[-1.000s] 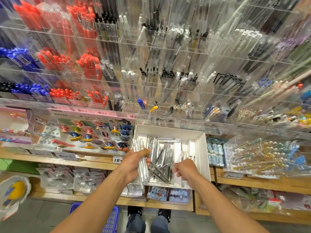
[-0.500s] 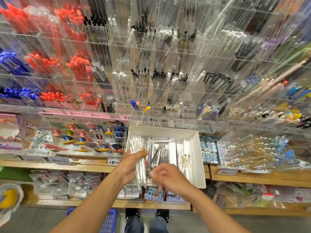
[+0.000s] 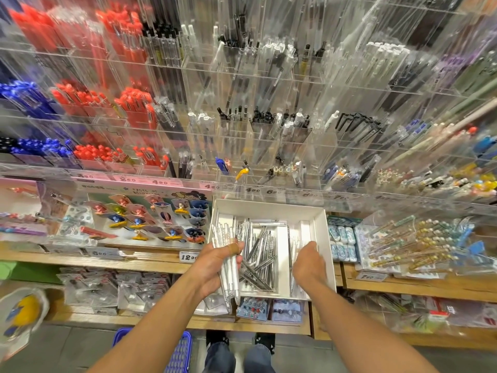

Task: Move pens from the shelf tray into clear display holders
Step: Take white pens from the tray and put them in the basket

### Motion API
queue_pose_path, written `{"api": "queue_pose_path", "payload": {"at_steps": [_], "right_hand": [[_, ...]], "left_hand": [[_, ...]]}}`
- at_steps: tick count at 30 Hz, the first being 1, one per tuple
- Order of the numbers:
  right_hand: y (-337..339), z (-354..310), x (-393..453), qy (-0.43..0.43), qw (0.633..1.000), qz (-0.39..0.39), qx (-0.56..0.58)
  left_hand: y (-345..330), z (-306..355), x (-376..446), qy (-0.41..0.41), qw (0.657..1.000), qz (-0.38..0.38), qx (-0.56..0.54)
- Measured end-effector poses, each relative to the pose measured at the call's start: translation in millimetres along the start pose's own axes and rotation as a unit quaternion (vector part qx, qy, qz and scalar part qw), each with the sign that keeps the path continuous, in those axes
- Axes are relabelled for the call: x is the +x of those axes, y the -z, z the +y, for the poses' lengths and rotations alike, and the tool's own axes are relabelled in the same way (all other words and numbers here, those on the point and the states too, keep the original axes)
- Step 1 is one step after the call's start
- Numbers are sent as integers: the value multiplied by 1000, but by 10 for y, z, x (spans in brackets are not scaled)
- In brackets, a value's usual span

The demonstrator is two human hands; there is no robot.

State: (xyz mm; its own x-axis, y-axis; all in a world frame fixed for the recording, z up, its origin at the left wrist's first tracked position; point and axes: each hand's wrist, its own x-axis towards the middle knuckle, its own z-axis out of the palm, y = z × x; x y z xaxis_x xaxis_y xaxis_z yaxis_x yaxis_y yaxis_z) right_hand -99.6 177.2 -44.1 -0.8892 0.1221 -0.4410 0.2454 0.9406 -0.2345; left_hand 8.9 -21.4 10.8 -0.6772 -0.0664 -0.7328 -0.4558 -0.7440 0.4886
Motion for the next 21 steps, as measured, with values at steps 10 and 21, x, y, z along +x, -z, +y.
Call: {"api": "queue_pose_path", "payload": {"at_steps": [10,21], "right_hand": [[497,-390,-468,144,885,-230,377],[296,-555,-794,133,893,-181,390]], "left_hand": [[25,-27,81,0,1000,-2,-1],[-75,-81,108,6,999,-23,21]]}}
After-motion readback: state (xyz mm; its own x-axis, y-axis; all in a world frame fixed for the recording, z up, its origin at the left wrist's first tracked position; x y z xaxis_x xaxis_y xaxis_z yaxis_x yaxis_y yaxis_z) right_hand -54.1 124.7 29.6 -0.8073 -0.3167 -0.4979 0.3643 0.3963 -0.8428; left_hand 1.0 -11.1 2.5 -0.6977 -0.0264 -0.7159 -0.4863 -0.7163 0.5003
